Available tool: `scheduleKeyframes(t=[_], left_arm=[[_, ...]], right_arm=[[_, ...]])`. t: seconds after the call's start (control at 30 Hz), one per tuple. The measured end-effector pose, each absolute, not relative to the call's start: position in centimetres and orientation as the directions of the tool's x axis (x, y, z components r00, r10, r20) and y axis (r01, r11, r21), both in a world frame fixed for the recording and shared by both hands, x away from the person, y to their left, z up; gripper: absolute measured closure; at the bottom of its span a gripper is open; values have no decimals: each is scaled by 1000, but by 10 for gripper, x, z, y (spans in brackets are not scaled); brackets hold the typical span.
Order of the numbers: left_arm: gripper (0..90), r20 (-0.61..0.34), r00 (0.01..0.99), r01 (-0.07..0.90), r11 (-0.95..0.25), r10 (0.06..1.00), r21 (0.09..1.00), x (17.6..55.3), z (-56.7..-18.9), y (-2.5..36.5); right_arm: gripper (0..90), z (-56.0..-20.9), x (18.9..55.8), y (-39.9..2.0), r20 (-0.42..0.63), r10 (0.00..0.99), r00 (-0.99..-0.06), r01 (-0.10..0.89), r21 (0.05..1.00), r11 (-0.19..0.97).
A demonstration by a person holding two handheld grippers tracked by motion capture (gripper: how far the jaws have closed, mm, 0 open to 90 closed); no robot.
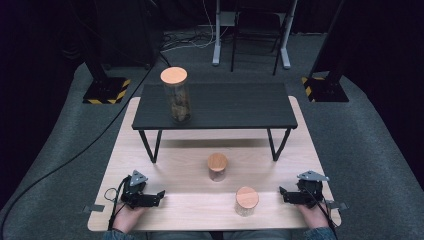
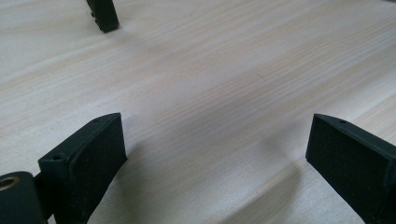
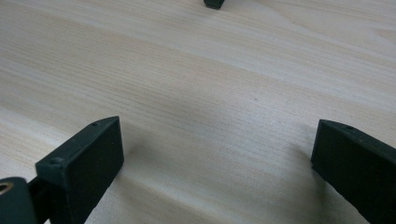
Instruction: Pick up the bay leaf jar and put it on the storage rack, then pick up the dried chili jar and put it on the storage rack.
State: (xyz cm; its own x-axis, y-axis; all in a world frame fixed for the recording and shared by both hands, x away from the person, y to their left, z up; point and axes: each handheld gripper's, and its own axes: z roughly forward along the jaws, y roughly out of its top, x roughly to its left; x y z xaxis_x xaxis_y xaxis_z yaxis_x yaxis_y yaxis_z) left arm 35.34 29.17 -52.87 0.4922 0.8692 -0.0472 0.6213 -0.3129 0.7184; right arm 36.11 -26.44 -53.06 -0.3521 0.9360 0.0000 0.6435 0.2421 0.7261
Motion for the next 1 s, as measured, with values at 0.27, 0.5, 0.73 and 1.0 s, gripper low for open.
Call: scheduleKeyframes(t=[0.27, 0.5, 0.73, 1.0], left_arm=[[48, -46, 485, 619, -306, 873, 723, 353, -529, 293], [36, -16, 482, 609, -322, 876, 725, 353, -531, 290], [19, 4, 479, 612, -337, 878, 716, 353, -531, 287], [15, 5, 483, 610, -340, 876, 715, 353, -532, 287]], right_arm=[[14, -531, 361, -264, 0, 936, -352, 644, 726, 242], [15, -531, 361, -264, 0, 936, -351, 644, 726, 241], [36, -530, 360, -264, 2, 934, -357, 640, 729, 243], [69, -528, 360, -267, 45, 937, -347, 642, 740, 202]])
